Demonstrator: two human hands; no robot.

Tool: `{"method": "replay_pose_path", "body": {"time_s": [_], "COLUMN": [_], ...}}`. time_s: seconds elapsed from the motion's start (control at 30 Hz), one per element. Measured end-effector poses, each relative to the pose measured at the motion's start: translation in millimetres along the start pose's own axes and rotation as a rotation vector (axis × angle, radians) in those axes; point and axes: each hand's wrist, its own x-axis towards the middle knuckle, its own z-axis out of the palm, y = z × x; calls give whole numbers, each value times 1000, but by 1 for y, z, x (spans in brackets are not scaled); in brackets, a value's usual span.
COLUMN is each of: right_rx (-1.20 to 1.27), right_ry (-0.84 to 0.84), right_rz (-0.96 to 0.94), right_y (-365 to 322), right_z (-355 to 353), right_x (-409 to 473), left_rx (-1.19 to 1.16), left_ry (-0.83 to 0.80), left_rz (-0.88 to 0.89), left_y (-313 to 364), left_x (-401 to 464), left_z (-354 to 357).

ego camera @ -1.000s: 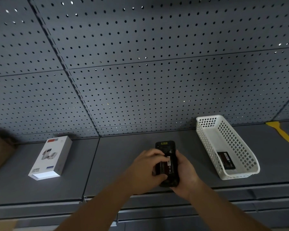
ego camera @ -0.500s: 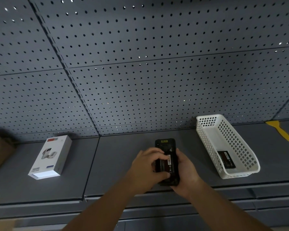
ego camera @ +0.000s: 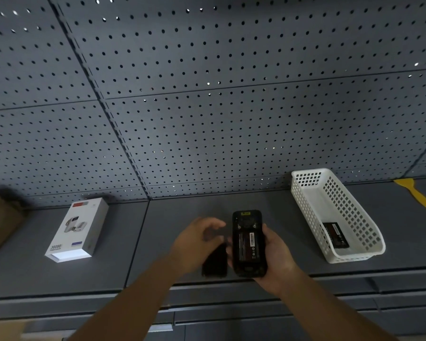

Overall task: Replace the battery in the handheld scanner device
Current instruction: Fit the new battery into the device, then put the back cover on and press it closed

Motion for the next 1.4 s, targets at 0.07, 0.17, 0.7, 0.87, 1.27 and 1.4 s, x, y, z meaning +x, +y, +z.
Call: {"method": "replay_pose_path", "body": {"time_s": [0.07, 0.17, 0.7, 0.87, 1.27, 1.4], "right_rx": [6, 15, -16, -17, -50, -79], "right_ry": [16, 38, 94, 102, 70, 36], "right_rz": [6, 22, 15, 21, -10, -19], "right_y": [0, 1, -4, -3, -2, 3], "right_z": [-2, -5, -6, -8, -4, 1], "right_x": [2, 4, 1, 3, 6, 6], "left_rx": [46, 94, 340, 163, -523, -630], "left_ry": [-13, -85, -227, -178, 67, -17], "left_rz": [-87, -170, -134, -113, -69, -17], "left_y": [-14, -27, -34, -32, -5, 16], "left_x": [0, -2, 11, 17, 24, 18], "left_z": [-4, -2, 15, 7, -22, -10]}}
